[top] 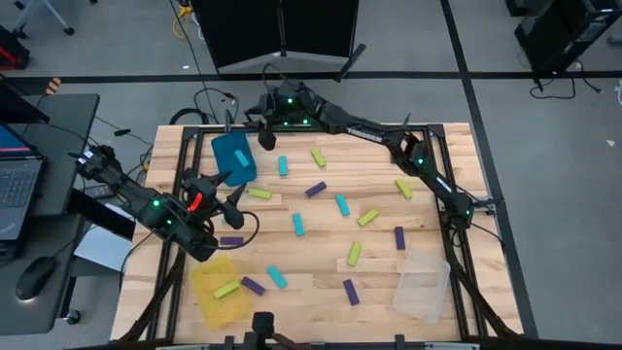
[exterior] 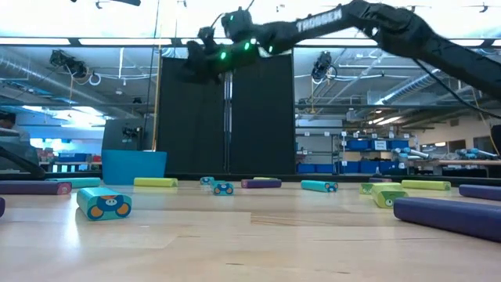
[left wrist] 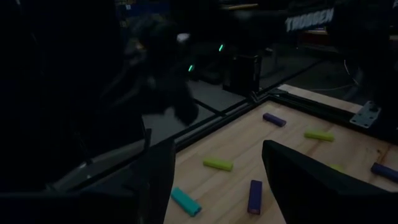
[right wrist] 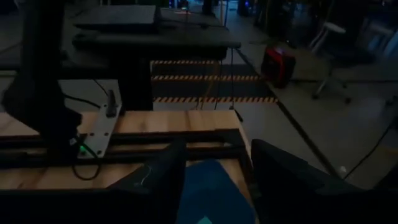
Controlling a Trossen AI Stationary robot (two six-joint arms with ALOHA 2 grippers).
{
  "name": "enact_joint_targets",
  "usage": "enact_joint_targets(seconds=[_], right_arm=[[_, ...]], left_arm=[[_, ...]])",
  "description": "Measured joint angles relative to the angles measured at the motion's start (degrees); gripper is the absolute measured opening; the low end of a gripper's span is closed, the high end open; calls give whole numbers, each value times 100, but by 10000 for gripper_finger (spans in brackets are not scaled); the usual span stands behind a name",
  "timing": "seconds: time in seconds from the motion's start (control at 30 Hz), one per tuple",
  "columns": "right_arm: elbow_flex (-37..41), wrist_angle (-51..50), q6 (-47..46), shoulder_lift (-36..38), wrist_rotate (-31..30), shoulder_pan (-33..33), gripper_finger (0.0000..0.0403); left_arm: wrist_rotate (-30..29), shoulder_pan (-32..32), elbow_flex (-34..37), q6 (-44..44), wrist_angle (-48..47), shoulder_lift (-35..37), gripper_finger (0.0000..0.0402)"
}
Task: Sort blocks
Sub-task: Put the purple block into the transparent bin
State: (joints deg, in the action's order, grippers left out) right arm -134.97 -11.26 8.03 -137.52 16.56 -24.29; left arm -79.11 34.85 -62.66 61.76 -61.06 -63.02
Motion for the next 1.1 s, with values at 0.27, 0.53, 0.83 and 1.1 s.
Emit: enact_joint_targets(seconds=[0.27, 0.53, 0.83, 1.1], right_arm=[[1514, 362, 414, 1506, -210, -61, 194], [5200, 2758, 164, 3916, -368, -302, 194], [8009, 3345, 245, 6428, -1169, -322, 194], [9545, 3364, 53, 8303, -1399, -307, 194]], left_arm=[[-2, 0, -1, 2, 0, -3, 248], [699, -411, -1, -189, 0, -62, 248], [1876, -1505, -2, -1728, 871, -268, 248], [3978, -2798, -2, -3736, 2030, -753, 248]])
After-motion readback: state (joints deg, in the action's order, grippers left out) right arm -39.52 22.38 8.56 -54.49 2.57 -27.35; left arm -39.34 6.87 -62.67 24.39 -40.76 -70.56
